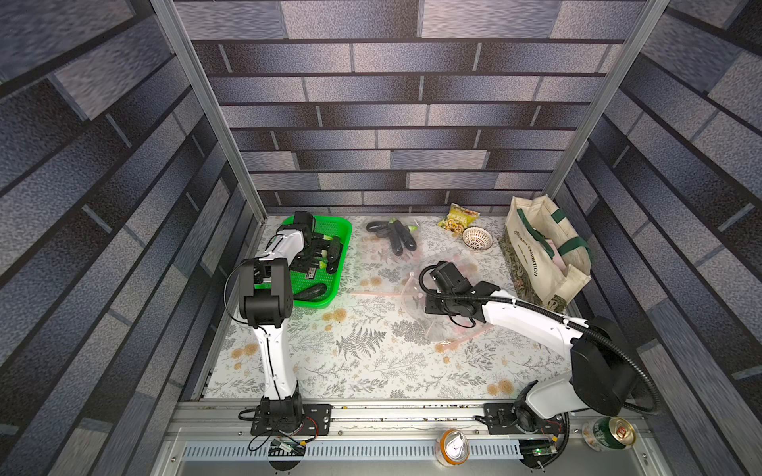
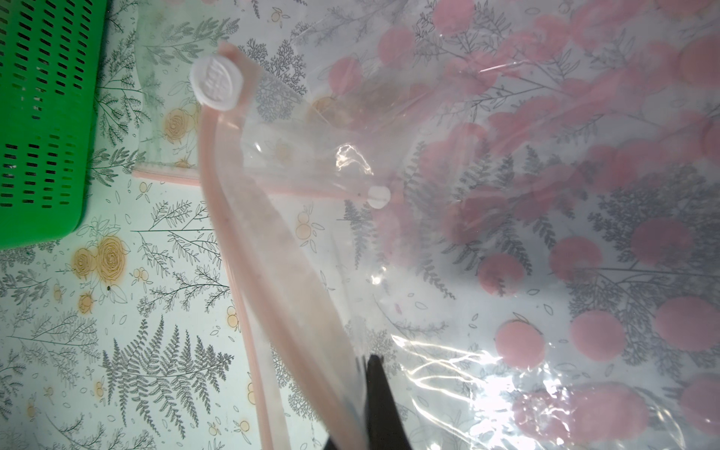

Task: Place the eggplant in a zip-top bag and seal the zipper
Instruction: Pick up the eggplant from the basket, then place the eggplant in the zipper food storage bag.

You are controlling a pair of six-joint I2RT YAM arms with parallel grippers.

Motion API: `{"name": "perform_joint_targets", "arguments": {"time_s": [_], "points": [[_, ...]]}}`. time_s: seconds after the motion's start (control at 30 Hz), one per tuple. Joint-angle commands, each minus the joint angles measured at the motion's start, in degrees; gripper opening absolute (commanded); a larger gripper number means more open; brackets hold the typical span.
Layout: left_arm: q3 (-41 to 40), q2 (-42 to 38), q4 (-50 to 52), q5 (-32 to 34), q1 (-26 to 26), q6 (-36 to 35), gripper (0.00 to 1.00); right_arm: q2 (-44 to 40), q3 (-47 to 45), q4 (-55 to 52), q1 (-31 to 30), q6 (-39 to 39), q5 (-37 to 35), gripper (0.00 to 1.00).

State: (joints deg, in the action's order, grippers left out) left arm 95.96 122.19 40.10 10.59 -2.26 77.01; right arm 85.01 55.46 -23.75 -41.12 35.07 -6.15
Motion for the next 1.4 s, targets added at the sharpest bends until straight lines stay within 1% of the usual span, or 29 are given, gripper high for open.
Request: {"name": "perform_joint_targets", "arguments": {"time_s": [0.0, 0.13, 0.27, 0.37, 0.47, 0.57, 0.73, 0.9, 0.97, 1.07, 1.13, 1.23, 1.3, 1.37], "points": [[1.6, 2.0, 1.8, -0.2, -0.6, 0.5, 0.59, -0.3, -0.9, -1.5, 0.1, -0.6, -1.1, 0.00], [2.4, 3.5, 2.0, -0.8, -0.6, -0.4, 0.52, 0.0, -1.0, -1.2, 0.1, -0.6, -1.1, 0.00], [1.5, 3.0, 2.3, -0.3, -0.6, -0.7, 0.36, -0.1, -0.8, -1.2, 0.0, -0.6, -1.0, 0.00], [0.6, 0.2, 2.4, 1.4, 0.1, -2.3, 0.33, -0.7, -0.7, -1.3, 0.1, -0.6, -1.0, 0.00], [-0.6, -5.0, 3.2, 4.6, 1.2, -5.8, 0.32, -1.7, -0.4, -1.5, 0.1, -0.7, -1.0, 0.00], [-3.5, -12.4, 3.0, 7.4, 3.0, -10.4, 0.30, -2.8, -0.2, -1.6, 0.1, -0.6, -0.3, 0.00], [-11.3, -27.7, -0.5, 11.1, 7.9, -20.1, 0.26, -4.7, 0.0, -1.6, 0.1, 0.3, 1.7, 0.00], [-21.9, -43.0, -9.3, 10.8, 16.2, -27.2, 0.22, -7.3, 0.5, -2.6, 0.1, 1.5, 3.7, 0.00], [-26.2, -48.2, -13.1, 11.0, 20.4, -27.3, 0.22, -8.3, 0.9, -3.0, 0.1, 1.9, 4.7, 0.00], [-33.6, -54.1, -21.9, 12.9, 29.3, -26.3, 0.21, -9.6, 1.5, -3.2, 0.1, 3.1, 6.3, 0.00], [-37.8, -56.1, -28.3, 15.7, 36.3, -24.8, 0.22, -10.4, 1.7, -2.9, 0.1, 4.1, 7.7, 0.00], [-42.2, -55.9, -38.3, 21.0, 45.3, -24.3, 0.22, -11.2, 1.8, -2.0, 0.1, 5.5, 9.2, 0.00], [-43.7, -54.8, -43.5, 24.0, 49.7, -24.5, 0.22, -11.5, 1.7, -1.5, 0.1, 6.5, 9.8, 0.00], [-44.3, -53.3, -47.4, 25.4, 52.9, -24.9, 0.21, -11.7, 1.7, -1.2, 0.1, 7.1, 10.2, 0.00]]}}
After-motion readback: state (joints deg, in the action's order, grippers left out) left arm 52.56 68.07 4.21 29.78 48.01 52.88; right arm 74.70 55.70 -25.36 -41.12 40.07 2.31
